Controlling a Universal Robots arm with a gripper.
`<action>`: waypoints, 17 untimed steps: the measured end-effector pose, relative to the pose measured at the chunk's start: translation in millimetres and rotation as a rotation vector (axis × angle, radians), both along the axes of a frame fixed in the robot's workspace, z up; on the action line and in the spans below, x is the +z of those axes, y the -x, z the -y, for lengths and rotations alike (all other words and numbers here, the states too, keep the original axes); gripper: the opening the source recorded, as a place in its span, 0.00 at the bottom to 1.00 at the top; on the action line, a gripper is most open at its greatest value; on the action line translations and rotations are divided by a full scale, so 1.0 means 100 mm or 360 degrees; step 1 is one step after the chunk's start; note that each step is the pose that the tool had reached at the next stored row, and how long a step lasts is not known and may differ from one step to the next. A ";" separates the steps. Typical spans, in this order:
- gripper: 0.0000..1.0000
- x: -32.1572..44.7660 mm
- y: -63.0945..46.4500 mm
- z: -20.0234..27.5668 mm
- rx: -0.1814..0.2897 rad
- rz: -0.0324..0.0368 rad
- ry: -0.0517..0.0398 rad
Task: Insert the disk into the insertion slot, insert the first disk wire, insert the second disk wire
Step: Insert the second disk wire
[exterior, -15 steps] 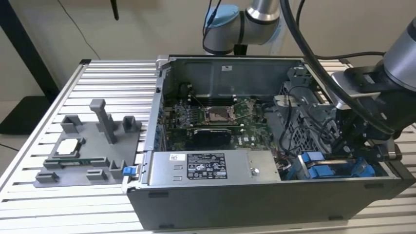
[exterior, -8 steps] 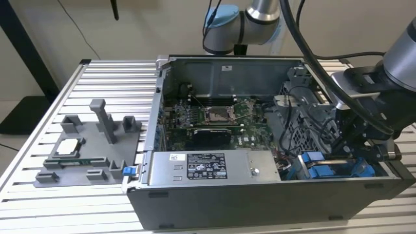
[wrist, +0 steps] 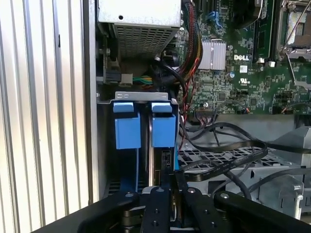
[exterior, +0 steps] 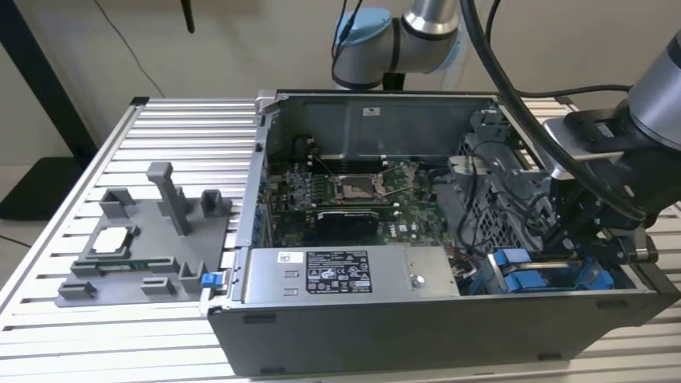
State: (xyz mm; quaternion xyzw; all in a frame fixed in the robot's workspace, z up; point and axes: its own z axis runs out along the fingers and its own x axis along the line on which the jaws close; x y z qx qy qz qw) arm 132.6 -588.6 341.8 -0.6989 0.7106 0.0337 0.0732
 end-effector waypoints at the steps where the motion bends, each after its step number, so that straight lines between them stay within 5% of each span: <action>1: 0.00 -0.004 0.00 -0.001 0.0000 0.0000 -0.0001; 12: 0.00 -0.051 0.00 0.000 0.0000 0.0001 -0.0001; 13: 1.00 -0.045 0.00 -0.001 0.0000 0.0001 -0.0003; 17: 1.00 0.063 0.00 -0.001 0.0000 0.0001 -0.0004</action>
